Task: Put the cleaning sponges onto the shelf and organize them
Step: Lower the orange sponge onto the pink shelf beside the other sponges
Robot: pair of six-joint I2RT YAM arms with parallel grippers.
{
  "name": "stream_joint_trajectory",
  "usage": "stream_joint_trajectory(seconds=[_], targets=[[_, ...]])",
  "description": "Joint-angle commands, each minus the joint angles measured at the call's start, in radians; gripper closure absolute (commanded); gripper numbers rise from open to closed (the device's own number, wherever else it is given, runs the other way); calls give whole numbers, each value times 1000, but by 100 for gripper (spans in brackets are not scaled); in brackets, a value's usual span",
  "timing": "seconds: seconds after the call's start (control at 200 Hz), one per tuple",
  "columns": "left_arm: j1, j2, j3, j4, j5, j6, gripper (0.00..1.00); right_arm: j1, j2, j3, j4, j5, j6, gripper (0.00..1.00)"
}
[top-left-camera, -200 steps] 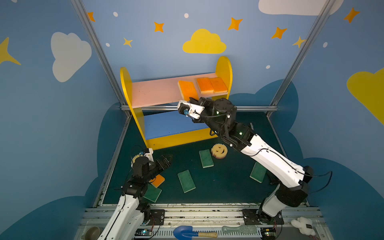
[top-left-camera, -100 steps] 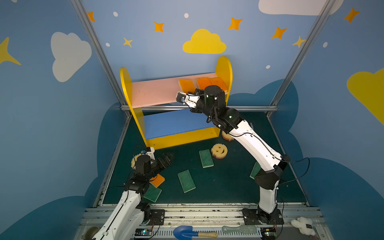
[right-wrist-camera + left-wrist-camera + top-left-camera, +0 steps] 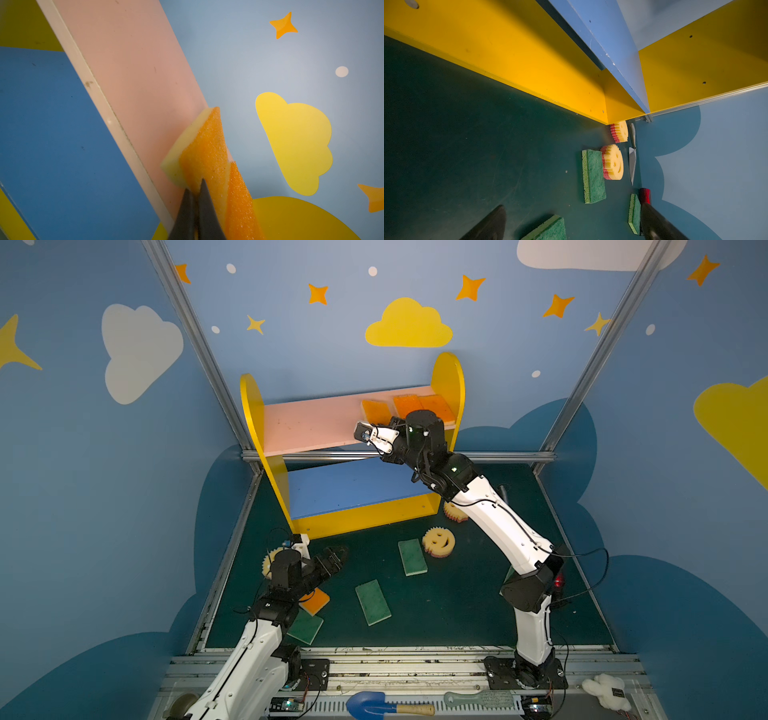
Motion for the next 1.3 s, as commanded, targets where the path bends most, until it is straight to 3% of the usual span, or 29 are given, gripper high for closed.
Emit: stream_joint_trajectory(seconds=[0.0, 0.631, 0.971, 1.291], targets=[[-1, -15, -14, 11, 6, 6, 1, -4, 16, 26, 52, 34, -5, 100], [-1, -5, -3, 9, 14, 4, 1, -34, -25, -59, 113, 63, -51, 98], [-1, -7, 14, -13, 15, 3, 1, -33, -50, -91, 124, 51, -31, 61], [-1, -14, 44, -58, 8, 2, 1, -15, -145, -178, 133, 6, -14, 51]])
